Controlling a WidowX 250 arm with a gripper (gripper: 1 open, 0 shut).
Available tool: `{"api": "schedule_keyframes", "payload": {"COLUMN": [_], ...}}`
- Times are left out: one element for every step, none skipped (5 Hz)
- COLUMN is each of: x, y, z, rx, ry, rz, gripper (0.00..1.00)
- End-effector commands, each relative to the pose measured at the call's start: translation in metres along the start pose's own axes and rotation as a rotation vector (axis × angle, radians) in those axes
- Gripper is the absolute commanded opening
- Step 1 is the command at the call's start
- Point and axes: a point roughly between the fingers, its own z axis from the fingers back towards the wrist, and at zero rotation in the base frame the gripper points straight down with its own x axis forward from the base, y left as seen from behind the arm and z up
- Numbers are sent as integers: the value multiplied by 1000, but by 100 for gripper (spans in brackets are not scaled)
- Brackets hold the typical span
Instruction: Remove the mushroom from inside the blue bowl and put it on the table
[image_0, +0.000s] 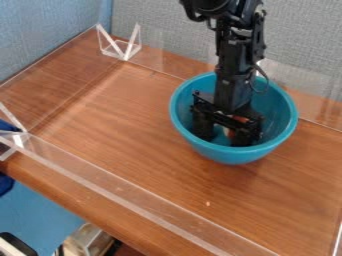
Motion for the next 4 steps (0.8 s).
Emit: {"api": "schedule_keyframes", "payload": {"x": [3,3,3,3], "y": [-1,-2,-1,-1], "z": [26,26,26,26], "rx": [-1,-3,-2,-2], "ry": [-77,-78,-81,-86], "rz": [-10,-12,-10,-8], "gripper": [100,100,0,0]}}
